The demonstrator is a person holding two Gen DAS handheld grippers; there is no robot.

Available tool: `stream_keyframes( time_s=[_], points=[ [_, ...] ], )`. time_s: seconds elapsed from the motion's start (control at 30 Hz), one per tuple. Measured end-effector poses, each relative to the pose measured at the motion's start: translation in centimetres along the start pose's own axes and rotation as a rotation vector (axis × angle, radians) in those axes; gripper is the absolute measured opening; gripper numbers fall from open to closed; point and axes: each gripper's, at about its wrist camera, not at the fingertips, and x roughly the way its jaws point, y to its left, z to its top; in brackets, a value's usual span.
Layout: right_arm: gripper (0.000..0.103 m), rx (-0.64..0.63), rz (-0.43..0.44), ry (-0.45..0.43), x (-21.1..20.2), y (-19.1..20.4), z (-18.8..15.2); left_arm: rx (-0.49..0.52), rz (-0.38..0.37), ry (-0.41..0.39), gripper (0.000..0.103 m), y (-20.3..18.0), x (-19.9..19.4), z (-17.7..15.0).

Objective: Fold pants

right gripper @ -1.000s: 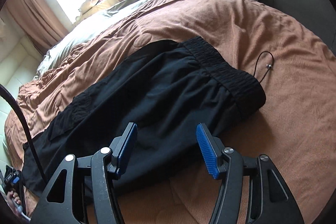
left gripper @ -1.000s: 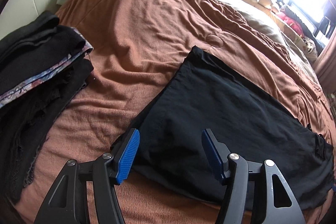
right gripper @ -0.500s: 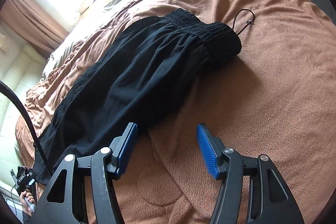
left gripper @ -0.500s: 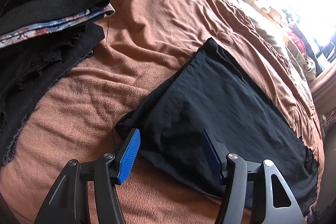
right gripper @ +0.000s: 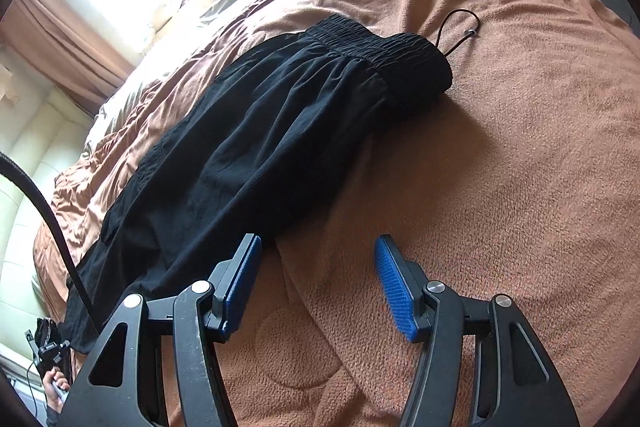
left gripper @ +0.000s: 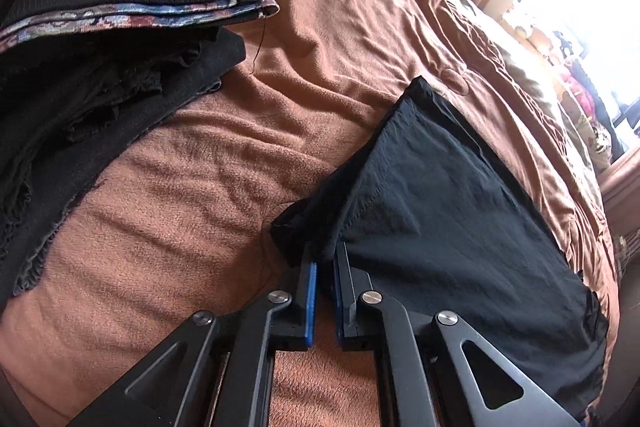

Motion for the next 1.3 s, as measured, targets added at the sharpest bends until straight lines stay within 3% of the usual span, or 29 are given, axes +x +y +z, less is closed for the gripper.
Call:
stream_keyframes(
  time_s=[0.03, 0.1, 0.13, 0.33, 0.5, 0.67, 0.83, 0.93, 0.97, 1.0, 1.03, 1.07, 1.17, 1.3],
  points=[
    [0.057, 0.002, 0.003, -0.001, 0.0, -0.1, -0.1, -0.013, 0.006, 0.022, 0.02, 0.2, 0.2, -0.1],
    [0.057, 0.006, 0.019, 0.001, 0.0, -0.2, -0.2, -0.049, -0.024, 0.035, 0.054, 0.6, 0.3, -0.4],
    [0.057, 0.007, 0.034, 0.003, -0.1, -0.1, -0.3, -0.059, -0.035, 0.023, 0.058, 0.7, 0.0, -0.6],
    [0.058, 0.012, 0.049, 0.008, 0.2, -0.4, -0.3, -0.087, -0.082, 0.034, 0.058, 0.8, 1.0, -1.0],
    [0.068, 0.11, 0.105, -0.024, 0.8, -1.2, -0.1, -0.083, -0.09, 0.005, 0.058, 0.7, 2.1, -0.1],
    [0.068, 0.147, 0.095, -0.061, 2.0, -1.3, 0.4, -0.1, -0.109, -0.03, 0.058, 0.8, 2.3, 0.0],
    [0.068, 0.258, 0.146, -0.128, 3.4, -2.6, 1.3, -0.094, -0.15, -0.03, 0.058, 0.5, 2.0, -1.0],
    [0.066, 0.276, 0.149, -0.156, 4.1, -2.7, 1.6, -0.1, -0.142, -0.04, 0.049, 0.2, 2.2, -0.8],
    [0.06, 0.273, 0.141, -0.159, 4.3, -2.5, 1.5, -0.108, -0.148, -0.045, 0.037, 0.3, 2.2, -0.7],
    [0.048, 0.27, 0.131, -0.157, 4.5, -2.4, 1.7, -0.116, -0.161, -0.045, 0.023, 0.3, 2.3, -0.5],
    [0.039, 0.27, 0.129, -0.149, 4.8, -2.3, 1.8, -0.123, -0.172, -0.041, 0.019, 0.3, 2.4, -0.4],
    [0.023, 0.275, 0.123, -0.132, 5.0, -2.4, 2.0, -0.127, -0.177, -0.038, 0.012, 0.3, 2.5, -0.4],
    [0.002, 0.277, 0.078, -0.129, 4.6, -2.3, 2.3, -0.135, -0.173, -0.049, 0.006, 0.2, 2.2, -0.4],
    [0.0, 0.298, 0.108, -0.186, 2.1, -2.2, 2.4, -0.154, -0.191, -0.077, 0.004, 0.4, 0.9, -0.2]
  ],
)
